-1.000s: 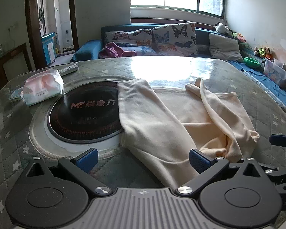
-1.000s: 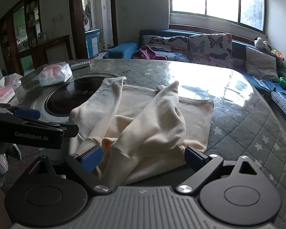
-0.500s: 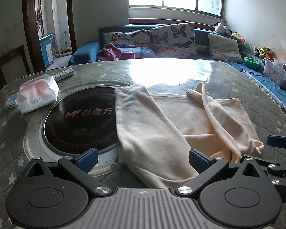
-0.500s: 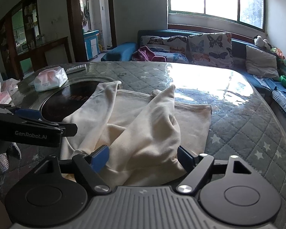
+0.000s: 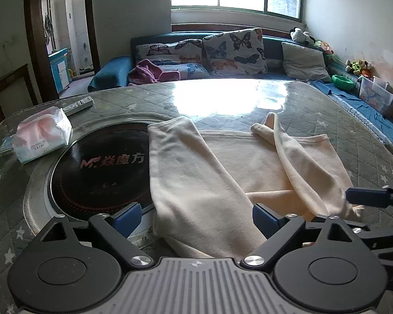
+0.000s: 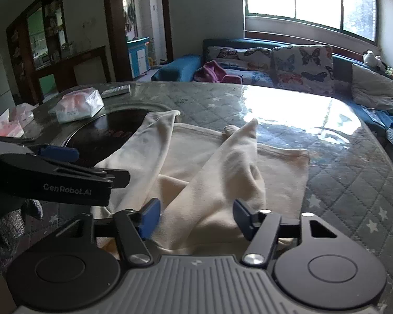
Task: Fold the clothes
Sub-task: 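Close the left gripper on one sleeve while the right gripper grasps the other sleeve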
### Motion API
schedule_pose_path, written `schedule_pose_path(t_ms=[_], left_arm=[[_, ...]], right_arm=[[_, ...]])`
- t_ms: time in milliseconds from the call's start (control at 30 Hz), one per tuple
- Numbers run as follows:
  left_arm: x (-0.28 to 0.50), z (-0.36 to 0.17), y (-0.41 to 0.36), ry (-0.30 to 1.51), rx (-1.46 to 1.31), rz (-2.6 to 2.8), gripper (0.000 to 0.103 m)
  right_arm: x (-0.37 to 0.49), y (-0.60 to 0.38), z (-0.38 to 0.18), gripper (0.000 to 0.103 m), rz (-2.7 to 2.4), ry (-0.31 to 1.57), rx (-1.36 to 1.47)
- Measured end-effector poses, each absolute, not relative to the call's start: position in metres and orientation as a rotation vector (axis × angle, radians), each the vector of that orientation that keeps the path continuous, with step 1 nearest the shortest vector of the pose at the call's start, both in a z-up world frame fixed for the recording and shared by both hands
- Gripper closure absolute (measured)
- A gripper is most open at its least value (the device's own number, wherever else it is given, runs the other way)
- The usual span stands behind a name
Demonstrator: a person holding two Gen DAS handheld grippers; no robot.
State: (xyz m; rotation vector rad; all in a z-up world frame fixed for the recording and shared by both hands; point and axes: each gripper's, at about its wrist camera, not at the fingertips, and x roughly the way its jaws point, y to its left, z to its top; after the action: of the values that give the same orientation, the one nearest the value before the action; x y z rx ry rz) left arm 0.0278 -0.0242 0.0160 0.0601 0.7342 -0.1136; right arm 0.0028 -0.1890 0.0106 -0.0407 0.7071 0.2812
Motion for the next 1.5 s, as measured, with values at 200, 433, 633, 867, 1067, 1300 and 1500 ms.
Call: schedule_pose_path(t_ms=[200, 433, 633, 867, 1067, 1300, 1500], left_arm=[[0.033, 0.013, -0.027, 0.743, 0.066, -0.123, 0.016], [0.042, 0.01, -0.03, 0.752, 0.075, -0.127, 0.016], [0.056, 0.01, -0.034, 0.747, 0.083, -0.14, 0.016], [0.077, 0.007, -0.04, 0.746, 0.084, -0.147, 0.016], [0.097, 0.0, -0.048, 0.766, 0.094, -0.151, 0.016], [0.119, -0.018, -0.048, 0.823, 0.09, -0.16, 0.04], [0.124, -0.019, -0.037, 0.818, 0.057, -0.176, 0.058]], right_arm=[[0.009, -0.187, 0.002, 0.059, 0.291, 0.739, -0.055], [0.012, -0.194, -0.004, 0.068, 0.282, 0.761, -0.05], [0.015, -0.2, -0.004, 0.07, 0.268, 0.764, -0.057], [0.021, -0.202, -0.003, 0.07, 0.262, 0.763, -0.06], [0.034, -0.2, 0.001, 0.069, 0.259, 0.745, -0.067], [0.062, -0.202, 0.002, 0.069, 0.248, 0.74, -0.074], [0.097, -0.2, -0.002, 0.069, 0.234, 0.745, -0.089]])
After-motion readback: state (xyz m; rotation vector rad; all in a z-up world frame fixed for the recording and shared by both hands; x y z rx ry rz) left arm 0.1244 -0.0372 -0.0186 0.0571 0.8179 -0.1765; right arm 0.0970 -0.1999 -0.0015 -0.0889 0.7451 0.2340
